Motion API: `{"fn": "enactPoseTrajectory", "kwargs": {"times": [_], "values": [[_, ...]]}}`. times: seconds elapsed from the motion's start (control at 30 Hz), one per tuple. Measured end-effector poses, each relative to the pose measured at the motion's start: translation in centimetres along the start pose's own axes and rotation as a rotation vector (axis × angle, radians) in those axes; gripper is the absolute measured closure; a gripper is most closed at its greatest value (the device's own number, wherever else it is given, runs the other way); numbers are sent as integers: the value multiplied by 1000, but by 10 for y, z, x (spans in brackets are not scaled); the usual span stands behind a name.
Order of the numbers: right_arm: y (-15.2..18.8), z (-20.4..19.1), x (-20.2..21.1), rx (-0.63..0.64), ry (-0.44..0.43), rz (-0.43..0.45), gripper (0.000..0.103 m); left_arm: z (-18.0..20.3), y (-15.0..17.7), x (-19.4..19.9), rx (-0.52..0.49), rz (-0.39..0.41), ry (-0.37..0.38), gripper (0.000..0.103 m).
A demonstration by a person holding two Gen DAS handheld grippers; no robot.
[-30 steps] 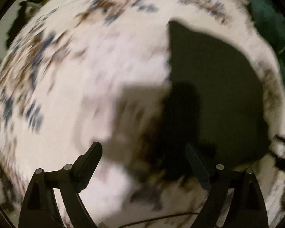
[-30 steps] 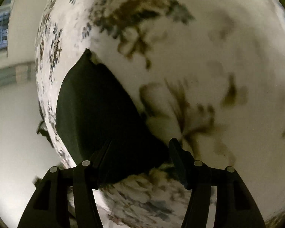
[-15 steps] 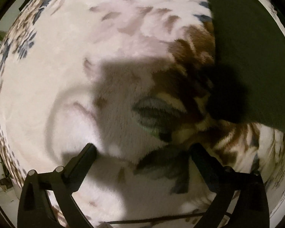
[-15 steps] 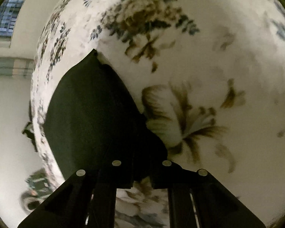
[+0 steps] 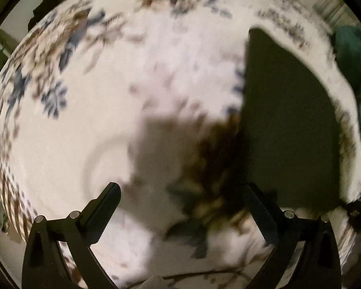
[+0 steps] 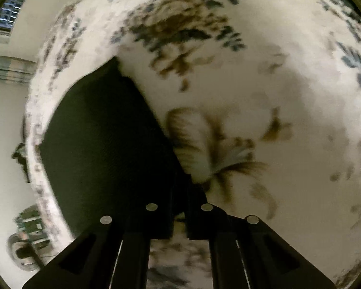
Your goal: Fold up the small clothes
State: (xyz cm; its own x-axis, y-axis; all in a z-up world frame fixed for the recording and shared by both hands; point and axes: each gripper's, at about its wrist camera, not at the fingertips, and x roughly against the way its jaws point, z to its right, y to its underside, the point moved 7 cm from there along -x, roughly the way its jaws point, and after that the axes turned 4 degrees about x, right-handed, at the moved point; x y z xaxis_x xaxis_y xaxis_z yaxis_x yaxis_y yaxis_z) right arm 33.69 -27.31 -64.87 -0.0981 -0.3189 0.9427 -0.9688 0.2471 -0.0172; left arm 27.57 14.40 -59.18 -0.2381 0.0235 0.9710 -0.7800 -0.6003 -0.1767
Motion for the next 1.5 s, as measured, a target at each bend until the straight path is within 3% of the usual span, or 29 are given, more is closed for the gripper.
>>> {"fn": "enactPoseTrajectory", "kwargs": {"times": [0.07,0.13,0.17,0.2,0.27,0.37,0.47,0.67,0.87,0.9,0.93,0.97,1.0,1.23,1.4,1.5], "values": [[6,7,-18,-45,-44,-76,97,8,-13,-5,8,-5,53,0],[5,15,-21,-115,-121,-88,94,19,-25,-15,9,-14,105,0],[5,18,-19,-146,-156,-99,81,26,-29,-16,10,-19,133,0],[4,21,-18,-173,-198,-111,59,33,-38,-23,12,-27,176,0],[3,30,-12,-242,-324,-104,37,46,-50,-34,21,-38,247,0],[14,40,-21,-314,-420,-142,36,68,-61,-53,25,-100,307,0],[41,32,-40,-365,-523,-209,36,78,-59,-64,10,-133,300,0],[37,-12,-76,-488,-764,-121,31,90,-63,-63,-24,-138,309,0],[13,-58,-89,-448,-808,-62,31,102,-79,-70,-46,-118,371,3],[9,-67,-91,-429,-793,-59,35,108,-82,-64,-52,-89,408,40],[6,-74,-91,-409,-771,-55,42,113,-84,-61,-58,-89,432,59],[3,-74,-91,-397,-754,-55,70,116,-85,-59,-57,-94,445,76],[1,-78,-92,-370,-726,-59,80,117,-87,-55,-50,-90,464,80],[-10,-98,-47,-286,-684,17,85,134,-109,-15,-61,-62,553,83],[-41,-129,3,-214,-695,93,85,167,-162,12,-99,-31,616,83],[-81,-147,37,-182,-714,162,85,193,-202,17,-124,-16,648,83]]}}
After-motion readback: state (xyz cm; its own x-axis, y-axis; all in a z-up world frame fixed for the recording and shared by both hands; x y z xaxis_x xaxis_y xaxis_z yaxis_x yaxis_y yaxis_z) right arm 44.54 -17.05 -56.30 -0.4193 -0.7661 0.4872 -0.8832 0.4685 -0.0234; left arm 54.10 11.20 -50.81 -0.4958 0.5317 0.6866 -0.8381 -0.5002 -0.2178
